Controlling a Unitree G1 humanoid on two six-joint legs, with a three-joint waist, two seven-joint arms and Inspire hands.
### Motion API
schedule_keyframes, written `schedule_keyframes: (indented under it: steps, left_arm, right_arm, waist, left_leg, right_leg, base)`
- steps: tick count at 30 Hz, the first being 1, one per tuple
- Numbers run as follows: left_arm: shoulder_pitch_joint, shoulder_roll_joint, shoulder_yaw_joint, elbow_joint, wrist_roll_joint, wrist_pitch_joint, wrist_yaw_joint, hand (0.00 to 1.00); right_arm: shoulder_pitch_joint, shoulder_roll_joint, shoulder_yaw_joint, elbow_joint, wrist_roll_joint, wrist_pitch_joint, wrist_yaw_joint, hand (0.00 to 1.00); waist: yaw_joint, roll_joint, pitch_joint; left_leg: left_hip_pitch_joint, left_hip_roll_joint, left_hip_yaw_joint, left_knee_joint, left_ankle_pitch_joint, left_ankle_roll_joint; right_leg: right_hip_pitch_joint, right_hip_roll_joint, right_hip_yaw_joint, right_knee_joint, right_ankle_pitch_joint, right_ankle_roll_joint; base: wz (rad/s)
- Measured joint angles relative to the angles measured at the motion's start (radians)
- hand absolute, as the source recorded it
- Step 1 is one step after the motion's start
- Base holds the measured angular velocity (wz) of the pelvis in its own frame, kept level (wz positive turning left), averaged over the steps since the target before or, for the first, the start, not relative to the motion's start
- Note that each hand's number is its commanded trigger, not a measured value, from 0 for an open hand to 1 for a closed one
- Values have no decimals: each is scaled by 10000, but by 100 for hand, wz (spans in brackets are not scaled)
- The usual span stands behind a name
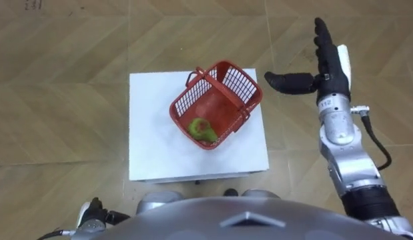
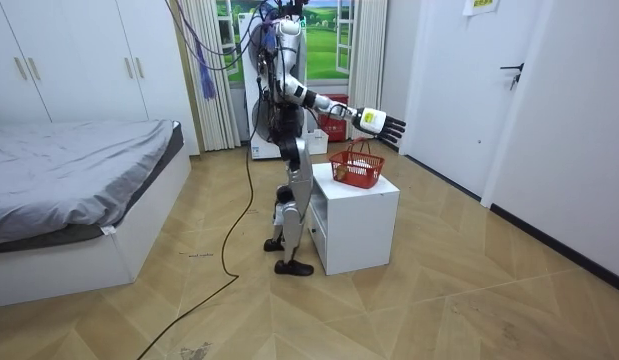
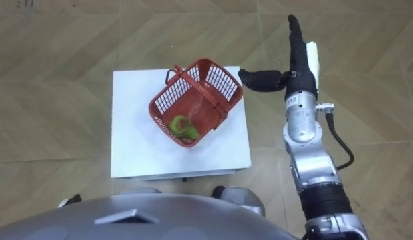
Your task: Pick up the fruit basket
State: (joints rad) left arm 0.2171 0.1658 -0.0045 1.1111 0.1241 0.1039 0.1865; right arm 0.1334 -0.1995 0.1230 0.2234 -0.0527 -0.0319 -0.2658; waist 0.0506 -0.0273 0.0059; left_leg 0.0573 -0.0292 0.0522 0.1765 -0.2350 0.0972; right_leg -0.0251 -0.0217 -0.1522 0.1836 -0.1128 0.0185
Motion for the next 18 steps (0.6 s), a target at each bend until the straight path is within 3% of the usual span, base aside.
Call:
schedule_keyframes:
  steps: [3,7,14,18]
  left_arm:
    - [295,5,4,-198,-3,11,0,0]
    - [520,5,121,-359,36,135,11,0]
    - [614,-41,566,-289,756,260,4,0]
    - [566,-236,602,-325,883,515,-41,0]
  right_arm:
    - [338,12,16,859,-170,-168,-39,0]
    - [847,48,-23,2605,-630,-96,-34,0]
    - [864,25,-737,7444,-922,30,-114,0]
    - [852,137,-682,9145,-1176,531,-73,0]
  waist:
    - [-186,-12,-104]
    - [-216,-59,-147]
    - [-157,58,-98]
    - [-147,209,-75]
  left_leg:
    - [75,4,-70,-81,0,-1]
    - [143,1,-85,-61,0,0]
    - [388,-2,-169,-199,-11,-3]
    - [433,-2,-208,-222,-12,-6]
  right_leg:
    - [106,-6,-147,-17,0,0]
    - [178,-14,-153,-65,0,0]
    - [511,-25,-299,-198,-7,13]
    - [557,-29,-398,-210,-10,16]
  base:
    - [9]
    - [1]
    - [6]
    - [2]
